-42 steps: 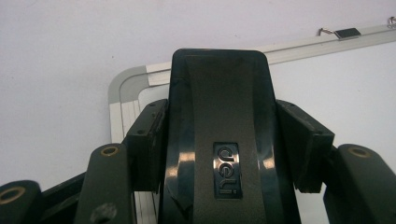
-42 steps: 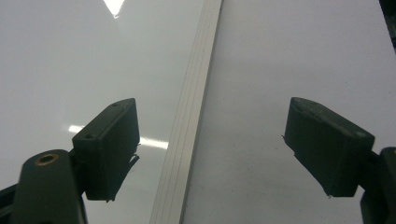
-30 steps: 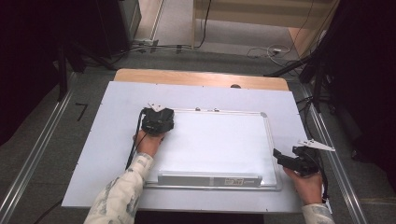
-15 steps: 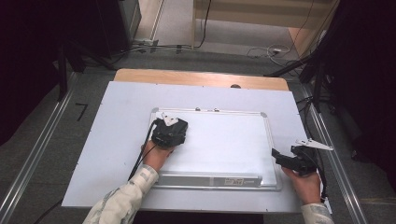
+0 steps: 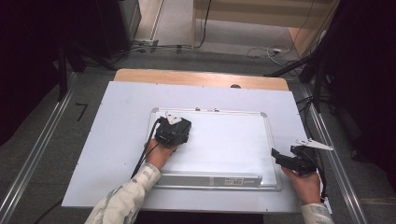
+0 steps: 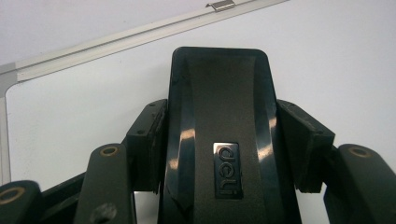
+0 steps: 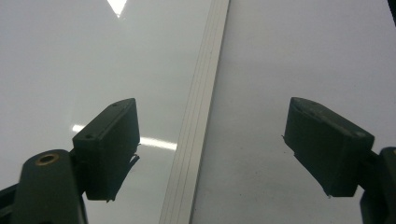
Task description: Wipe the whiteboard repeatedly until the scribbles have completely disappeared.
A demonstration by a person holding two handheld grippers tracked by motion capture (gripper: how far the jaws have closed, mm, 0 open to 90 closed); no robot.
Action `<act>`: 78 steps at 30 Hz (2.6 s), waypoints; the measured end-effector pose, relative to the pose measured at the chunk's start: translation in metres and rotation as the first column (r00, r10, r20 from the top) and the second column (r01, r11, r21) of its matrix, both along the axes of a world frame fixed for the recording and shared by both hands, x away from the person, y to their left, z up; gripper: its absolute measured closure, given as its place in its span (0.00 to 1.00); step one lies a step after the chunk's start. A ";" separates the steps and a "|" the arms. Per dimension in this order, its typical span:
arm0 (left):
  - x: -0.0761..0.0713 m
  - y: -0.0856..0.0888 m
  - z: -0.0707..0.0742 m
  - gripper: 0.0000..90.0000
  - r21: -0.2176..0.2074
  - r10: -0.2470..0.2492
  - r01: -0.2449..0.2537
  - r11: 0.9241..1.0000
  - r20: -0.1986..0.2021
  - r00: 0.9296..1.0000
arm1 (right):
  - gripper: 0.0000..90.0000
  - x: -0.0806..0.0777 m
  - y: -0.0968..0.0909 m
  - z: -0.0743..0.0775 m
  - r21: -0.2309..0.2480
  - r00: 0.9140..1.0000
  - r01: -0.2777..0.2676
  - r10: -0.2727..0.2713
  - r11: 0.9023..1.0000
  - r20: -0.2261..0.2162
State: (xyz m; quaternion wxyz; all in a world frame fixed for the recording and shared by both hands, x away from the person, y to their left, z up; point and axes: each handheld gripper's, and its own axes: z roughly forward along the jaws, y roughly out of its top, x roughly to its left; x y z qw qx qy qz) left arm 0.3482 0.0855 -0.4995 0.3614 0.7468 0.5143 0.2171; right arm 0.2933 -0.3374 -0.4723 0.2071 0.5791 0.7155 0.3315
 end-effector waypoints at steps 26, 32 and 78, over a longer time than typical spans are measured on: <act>0.016 0.048 0.002 0.44 0.017 0.205 -0.205 0.979 -0.023 0.978 | 0.19 -0.003 -0.004 -0.001 0.001 1.000 0.012 -0.012 1.000 -0.006; 0.025 0.043 0.002 0.44 0.030 0.228 -0.227 0.973 -0.015 0.974 | 0.19 -0.001 -0.003 -0.001 0.003 1.000 0.006 -0.006 1.000 -0.004; 0.020 0.039 0.002 0.45 0.029 0.213 -0.212 0.977 -0.026 0.977 | 0.19 -0.002 -0.004 -0.001 0.002 1.000 0.009 -0.009 1.000 -0.008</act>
